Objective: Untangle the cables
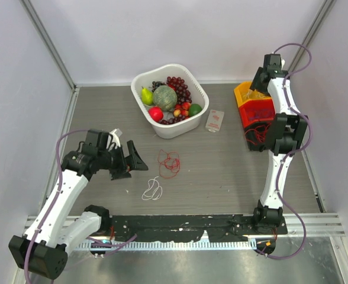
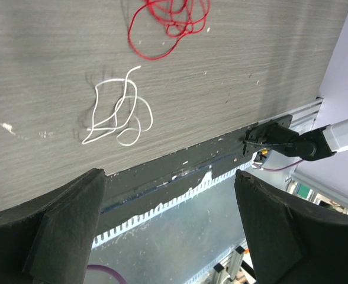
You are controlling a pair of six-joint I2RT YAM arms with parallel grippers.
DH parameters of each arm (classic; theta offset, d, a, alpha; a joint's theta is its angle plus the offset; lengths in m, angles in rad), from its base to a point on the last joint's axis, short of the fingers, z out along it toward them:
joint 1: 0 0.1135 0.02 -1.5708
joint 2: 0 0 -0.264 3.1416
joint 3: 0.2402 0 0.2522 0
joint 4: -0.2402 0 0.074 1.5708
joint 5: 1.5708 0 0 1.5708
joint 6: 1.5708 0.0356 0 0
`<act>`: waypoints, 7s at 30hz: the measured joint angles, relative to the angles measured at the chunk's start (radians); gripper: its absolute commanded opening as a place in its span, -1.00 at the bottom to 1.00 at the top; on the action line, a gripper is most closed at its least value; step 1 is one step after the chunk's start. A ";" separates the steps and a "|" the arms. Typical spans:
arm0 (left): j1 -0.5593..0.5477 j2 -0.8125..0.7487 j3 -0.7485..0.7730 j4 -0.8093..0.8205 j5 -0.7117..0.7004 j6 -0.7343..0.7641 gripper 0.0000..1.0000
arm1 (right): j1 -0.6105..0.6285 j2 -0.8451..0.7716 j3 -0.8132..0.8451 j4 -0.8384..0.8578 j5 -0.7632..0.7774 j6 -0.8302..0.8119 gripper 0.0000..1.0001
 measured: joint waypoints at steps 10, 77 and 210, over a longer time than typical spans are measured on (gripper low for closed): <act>0.000 -0.008 -0.106 -0.009 -0.010 -0.047 0.75 | 0.133 -0.371 -0.343 -0.061 -0.024 0.026 0.28; -0.187 0.420 -0.192 0.200 -0.282 -0.127 -0.27 | 1.283 -0.627 -1.212 0.460 -0.216 0.282 -0.99; -0.151 0.019 0.168 0.011 -0.279 0.056 0.81 | 0.001 -0.438 -0.364 0.303 0.135 0.053 -0.99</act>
